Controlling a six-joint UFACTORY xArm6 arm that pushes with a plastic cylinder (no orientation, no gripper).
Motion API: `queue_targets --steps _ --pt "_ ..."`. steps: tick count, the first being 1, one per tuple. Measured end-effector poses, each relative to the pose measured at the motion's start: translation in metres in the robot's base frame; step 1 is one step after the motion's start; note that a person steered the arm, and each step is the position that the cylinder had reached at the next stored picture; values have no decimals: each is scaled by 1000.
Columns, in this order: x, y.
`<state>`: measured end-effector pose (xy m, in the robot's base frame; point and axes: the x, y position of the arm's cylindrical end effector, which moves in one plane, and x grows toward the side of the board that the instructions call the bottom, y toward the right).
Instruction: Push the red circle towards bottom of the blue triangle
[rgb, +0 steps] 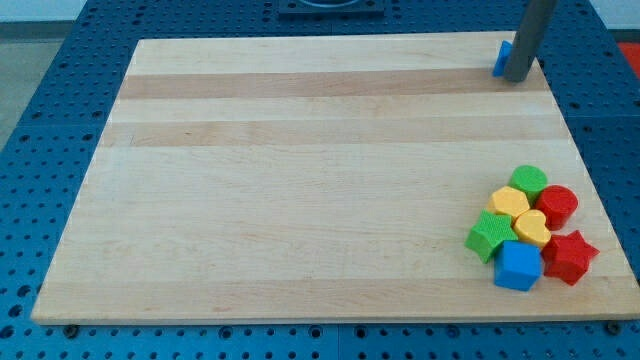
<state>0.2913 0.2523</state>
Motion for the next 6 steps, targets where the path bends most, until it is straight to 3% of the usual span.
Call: queue_targets --steps 3,6 --pt "0 0" --pt "63 -8"
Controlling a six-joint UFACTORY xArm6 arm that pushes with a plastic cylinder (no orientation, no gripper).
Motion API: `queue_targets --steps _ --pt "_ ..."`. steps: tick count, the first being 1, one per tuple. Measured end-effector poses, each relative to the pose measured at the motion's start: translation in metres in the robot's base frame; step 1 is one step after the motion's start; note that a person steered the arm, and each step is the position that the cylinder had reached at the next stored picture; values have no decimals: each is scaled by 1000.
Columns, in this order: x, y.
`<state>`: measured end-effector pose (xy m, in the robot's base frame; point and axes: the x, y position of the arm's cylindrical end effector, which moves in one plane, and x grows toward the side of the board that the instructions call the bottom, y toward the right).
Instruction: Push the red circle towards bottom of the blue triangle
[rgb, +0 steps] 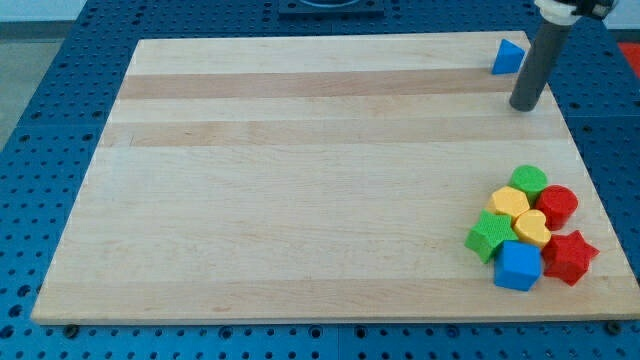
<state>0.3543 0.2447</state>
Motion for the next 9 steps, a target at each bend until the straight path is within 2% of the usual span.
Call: queue_targets --steps 3,5,7,9 --pt "13 1" --pt "29 30" --pt "61 35" --pt "123 39"
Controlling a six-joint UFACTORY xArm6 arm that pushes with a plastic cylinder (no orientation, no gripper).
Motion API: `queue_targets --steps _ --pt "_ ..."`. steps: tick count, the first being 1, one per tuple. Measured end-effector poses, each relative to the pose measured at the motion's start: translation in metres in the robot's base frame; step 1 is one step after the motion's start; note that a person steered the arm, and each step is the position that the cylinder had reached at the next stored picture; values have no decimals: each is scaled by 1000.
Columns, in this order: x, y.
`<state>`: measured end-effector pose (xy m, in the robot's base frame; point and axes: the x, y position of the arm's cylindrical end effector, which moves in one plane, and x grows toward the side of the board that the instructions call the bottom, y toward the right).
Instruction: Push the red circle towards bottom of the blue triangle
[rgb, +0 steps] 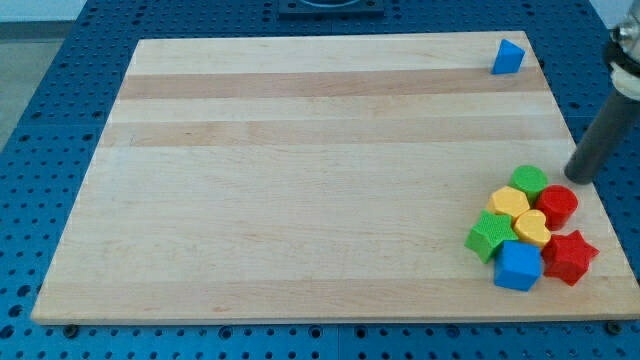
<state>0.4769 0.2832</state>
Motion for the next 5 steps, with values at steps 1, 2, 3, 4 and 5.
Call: queue_targets --steps 1,2,3,4,5 --pt "25 2" --pt "40 2" --pt "48 0" --pt "55 0" --pt "64 0"
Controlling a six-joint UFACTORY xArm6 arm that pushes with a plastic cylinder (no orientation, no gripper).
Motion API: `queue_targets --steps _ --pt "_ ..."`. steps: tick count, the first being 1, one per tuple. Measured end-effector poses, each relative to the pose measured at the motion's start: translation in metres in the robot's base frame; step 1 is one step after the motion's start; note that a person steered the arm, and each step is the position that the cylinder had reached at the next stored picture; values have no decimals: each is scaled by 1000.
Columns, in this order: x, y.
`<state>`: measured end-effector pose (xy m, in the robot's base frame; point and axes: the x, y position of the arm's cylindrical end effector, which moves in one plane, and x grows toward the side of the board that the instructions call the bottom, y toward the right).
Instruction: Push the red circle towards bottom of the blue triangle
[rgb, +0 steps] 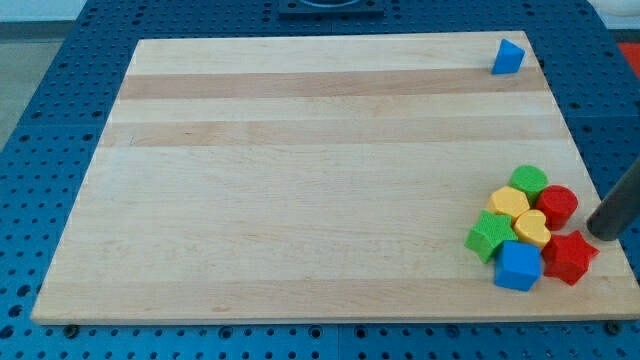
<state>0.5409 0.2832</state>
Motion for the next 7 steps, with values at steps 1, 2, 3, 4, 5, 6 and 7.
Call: queue_targets --steps 1,2,3,4,5,6,7 --pt "1 -4" --pt "1 -16" --pt "1 -32" --pt "1 -46" --pt "-1 -55" --pt "-13 -56" --pt "-30 -56"
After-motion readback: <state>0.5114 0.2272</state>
